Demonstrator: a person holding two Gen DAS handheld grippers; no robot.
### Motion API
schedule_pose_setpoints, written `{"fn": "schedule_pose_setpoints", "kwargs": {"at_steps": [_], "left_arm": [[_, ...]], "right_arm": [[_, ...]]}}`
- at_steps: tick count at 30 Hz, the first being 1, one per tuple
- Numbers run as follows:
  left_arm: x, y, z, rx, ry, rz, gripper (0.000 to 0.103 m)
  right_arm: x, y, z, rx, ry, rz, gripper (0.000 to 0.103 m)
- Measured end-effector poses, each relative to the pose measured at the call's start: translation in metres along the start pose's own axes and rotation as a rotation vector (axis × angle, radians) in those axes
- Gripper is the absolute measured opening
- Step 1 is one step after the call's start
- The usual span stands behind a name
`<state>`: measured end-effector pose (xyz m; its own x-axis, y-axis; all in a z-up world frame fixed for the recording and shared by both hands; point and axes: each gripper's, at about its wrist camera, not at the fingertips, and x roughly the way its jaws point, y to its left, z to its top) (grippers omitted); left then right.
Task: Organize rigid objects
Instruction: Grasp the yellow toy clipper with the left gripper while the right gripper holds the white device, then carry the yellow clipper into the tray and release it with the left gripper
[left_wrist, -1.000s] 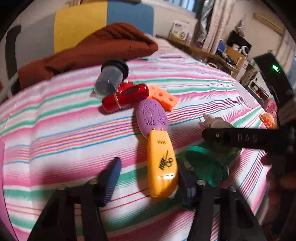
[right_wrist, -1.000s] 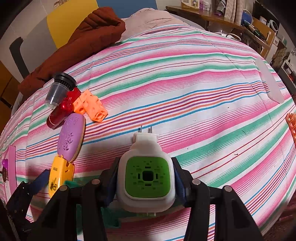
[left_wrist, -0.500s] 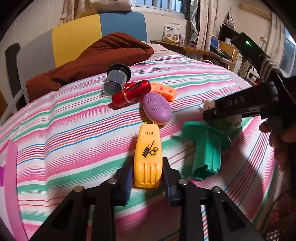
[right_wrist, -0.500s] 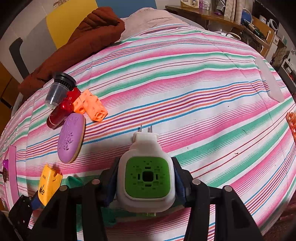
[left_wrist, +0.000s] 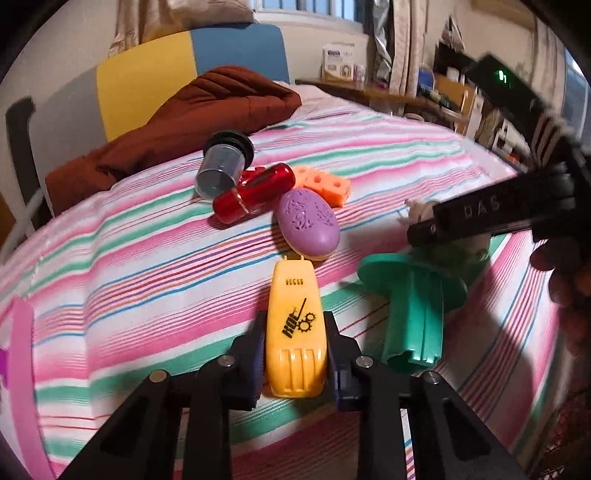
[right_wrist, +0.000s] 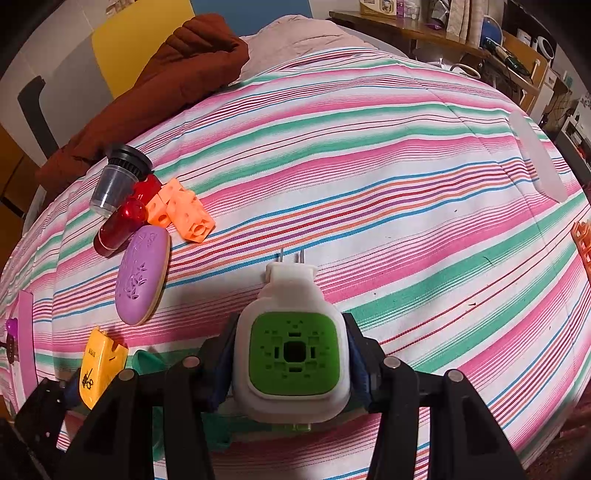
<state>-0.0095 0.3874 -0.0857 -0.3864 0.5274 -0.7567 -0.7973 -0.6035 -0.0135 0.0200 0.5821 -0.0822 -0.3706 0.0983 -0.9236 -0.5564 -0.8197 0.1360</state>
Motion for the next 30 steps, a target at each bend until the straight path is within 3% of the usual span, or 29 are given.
{"fn": "schedule_pose_setpoints", "kwargs": {"at_steps": [10, 26, 30], "left_arm": [[-0.006, 0.011, -0.008, -0.063, -0.009, -0.055, 0.026], [-0.046, 0.022, -0.053, -0.120, -0.079, -0.007, 0.026], [-0.061, 0.017, -0.071, -0.081, -0.105, 0.001, 0.026]], "right_arm": [[0.001, 0.003, 0.000, -0.024, -0.004, -0.016, 0.053], [-0.005, 0.010, -0.002, -0.064, -0.046, 0.002, 0.052], [-0.001, 0.010, -0.001, -0.065, -0.028, -0.011, 0.052]]}}
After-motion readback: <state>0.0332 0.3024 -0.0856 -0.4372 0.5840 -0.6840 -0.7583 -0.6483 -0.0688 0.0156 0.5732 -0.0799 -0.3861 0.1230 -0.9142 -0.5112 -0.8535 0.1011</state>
